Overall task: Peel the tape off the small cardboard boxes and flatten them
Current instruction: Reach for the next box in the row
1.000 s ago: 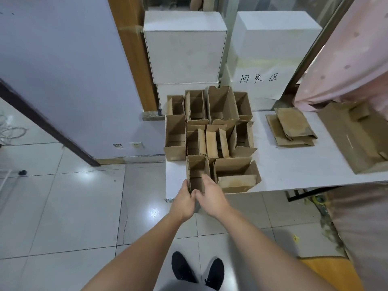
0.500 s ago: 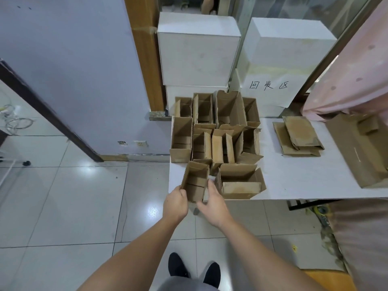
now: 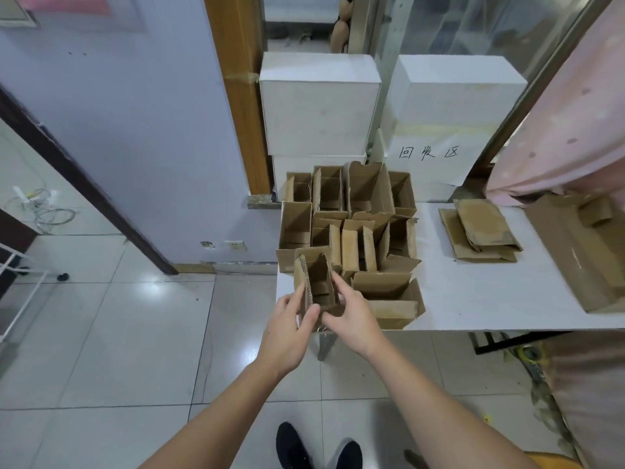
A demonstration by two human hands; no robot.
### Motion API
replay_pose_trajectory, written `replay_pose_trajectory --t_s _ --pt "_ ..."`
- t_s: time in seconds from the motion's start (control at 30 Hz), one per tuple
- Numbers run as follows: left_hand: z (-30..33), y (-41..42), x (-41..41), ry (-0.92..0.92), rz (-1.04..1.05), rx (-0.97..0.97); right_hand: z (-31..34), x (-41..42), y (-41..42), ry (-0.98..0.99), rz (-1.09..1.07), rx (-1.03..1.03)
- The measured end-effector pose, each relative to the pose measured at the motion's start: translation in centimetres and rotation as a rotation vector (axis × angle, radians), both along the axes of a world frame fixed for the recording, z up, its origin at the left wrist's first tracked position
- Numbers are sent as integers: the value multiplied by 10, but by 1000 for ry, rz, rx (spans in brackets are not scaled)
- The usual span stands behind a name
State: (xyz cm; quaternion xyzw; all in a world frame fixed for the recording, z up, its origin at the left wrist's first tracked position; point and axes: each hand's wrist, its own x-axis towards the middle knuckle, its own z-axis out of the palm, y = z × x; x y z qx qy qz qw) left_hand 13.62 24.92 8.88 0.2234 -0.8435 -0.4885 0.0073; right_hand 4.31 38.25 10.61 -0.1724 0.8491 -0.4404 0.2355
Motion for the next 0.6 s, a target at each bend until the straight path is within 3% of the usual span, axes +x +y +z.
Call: replay_pose_trajectory --t_s 0.13,0.33,0.6 --pt "34 24 -24 86 -23 -21 38 -17 32 -42 -102 -134" --pt "80 84 -73 161 -127 95 78 -48 94 -26 -230 -292" --pt "88 152 -125 212 -225 47 93 -86 168 -20 -399 -405"
